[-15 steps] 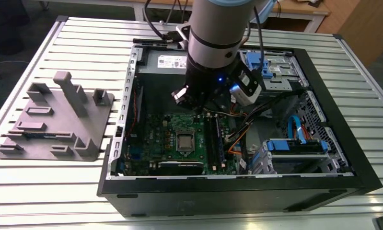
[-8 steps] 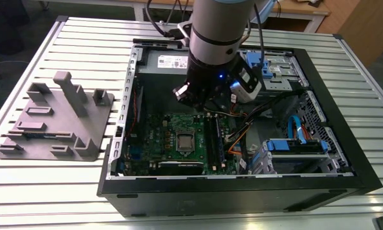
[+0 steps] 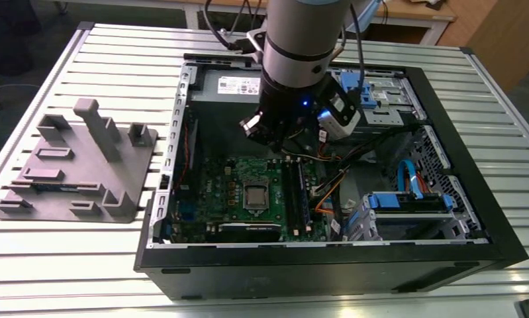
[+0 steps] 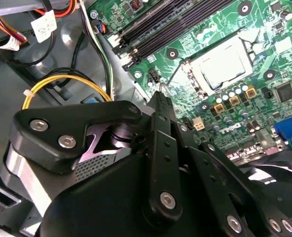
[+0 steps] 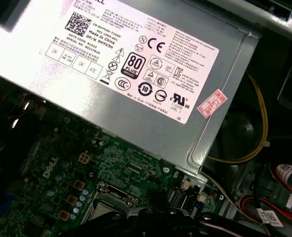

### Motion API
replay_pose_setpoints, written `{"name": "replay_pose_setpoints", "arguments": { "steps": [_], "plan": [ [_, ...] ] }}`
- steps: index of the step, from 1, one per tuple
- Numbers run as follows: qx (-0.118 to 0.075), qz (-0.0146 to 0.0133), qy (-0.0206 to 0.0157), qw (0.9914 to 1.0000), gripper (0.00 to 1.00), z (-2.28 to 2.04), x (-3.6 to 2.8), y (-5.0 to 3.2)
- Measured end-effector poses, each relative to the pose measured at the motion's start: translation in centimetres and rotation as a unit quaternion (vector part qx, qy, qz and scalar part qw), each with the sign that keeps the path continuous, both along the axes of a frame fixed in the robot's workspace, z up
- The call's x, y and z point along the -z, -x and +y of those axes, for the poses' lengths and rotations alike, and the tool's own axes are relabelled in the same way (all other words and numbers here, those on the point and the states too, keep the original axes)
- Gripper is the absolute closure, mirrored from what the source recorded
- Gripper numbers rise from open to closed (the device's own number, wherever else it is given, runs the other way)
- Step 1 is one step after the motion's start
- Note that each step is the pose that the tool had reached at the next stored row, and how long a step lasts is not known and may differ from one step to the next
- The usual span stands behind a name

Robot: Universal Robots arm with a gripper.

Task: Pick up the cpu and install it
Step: 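Install the first cpu locking lever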

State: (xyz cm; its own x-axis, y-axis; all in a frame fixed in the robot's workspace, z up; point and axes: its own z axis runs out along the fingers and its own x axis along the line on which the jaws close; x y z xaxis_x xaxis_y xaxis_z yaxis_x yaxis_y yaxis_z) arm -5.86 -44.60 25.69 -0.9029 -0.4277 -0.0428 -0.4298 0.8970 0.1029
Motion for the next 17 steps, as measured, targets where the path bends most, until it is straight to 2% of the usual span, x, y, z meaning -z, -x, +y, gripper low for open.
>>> {"name": "replay_pose_setpoints", "arguments": {
  "steps": [10,17],
  "plan": [
    [0.0,0.0,0.0001,1.0,0.9,0.3,0.61,-0.38],
    [0.0,-0.0019,-0.0002,1.0,0.9,0.5,1.03,-0.39]
  ]
}}
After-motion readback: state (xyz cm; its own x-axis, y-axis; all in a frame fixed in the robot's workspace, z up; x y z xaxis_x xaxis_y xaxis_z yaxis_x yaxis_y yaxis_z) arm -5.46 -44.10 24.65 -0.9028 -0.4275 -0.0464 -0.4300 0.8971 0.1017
